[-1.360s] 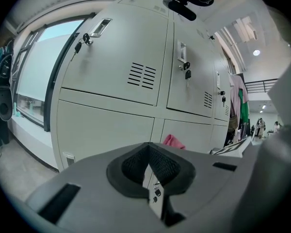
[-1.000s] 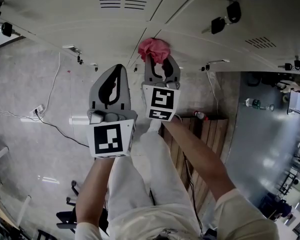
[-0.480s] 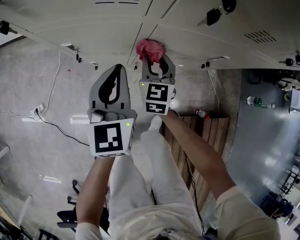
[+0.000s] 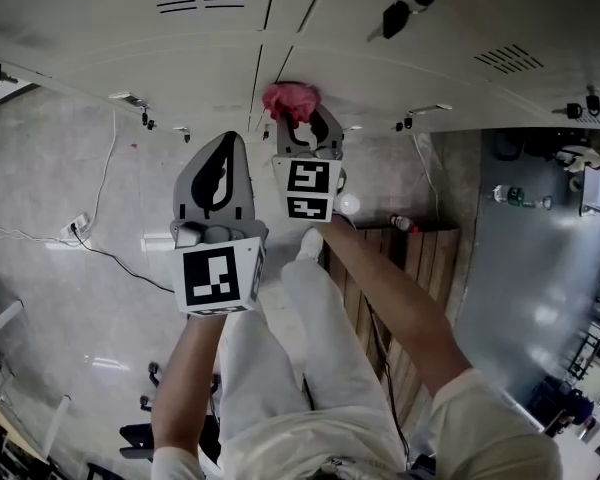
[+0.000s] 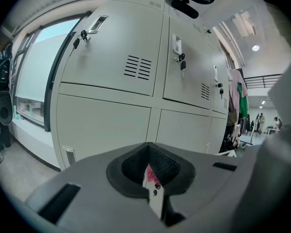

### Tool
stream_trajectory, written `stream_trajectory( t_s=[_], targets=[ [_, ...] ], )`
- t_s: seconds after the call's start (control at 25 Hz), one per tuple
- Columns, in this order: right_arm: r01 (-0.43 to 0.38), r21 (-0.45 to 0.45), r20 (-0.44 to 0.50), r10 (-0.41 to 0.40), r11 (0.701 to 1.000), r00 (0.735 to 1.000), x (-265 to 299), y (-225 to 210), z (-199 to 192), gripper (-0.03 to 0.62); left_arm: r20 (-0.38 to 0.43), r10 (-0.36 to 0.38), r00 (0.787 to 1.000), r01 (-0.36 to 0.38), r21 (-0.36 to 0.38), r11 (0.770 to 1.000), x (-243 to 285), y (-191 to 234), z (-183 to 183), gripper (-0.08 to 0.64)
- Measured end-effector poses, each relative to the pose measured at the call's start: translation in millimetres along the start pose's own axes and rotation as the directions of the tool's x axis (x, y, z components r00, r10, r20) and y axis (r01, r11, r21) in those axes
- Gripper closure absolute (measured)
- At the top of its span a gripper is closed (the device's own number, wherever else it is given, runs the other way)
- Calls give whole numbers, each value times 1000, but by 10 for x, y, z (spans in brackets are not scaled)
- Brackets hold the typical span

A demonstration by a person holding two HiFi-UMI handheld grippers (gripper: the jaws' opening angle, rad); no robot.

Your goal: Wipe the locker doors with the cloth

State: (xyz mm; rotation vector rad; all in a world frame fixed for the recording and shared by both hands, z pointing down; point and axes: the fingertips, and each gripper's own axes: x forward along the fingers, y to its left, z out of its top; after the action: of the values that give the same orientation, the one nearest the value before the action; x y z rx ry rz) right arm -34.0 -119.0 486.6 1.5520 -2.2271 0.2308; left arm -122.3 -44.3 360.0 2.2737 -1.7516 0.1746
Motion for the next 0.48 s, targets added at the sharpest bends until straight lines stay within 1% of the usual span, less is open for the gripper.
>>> stream_trajectory(
  t_s=[0.24, 0.48],
  targets=[
    [-9, -10, 12, 10, 1000, 1000, -27, -52, 3, 449, -6, -1, 1000, 1, -3, 1000, 23, -80, -30, 557],
    [-4, 2, 18, 4, 1000, 1000, -71, -134, 14, 449, -11, -3, 1000, 3, 9, 1000, 34, -135, -43, 557]
  ],
)
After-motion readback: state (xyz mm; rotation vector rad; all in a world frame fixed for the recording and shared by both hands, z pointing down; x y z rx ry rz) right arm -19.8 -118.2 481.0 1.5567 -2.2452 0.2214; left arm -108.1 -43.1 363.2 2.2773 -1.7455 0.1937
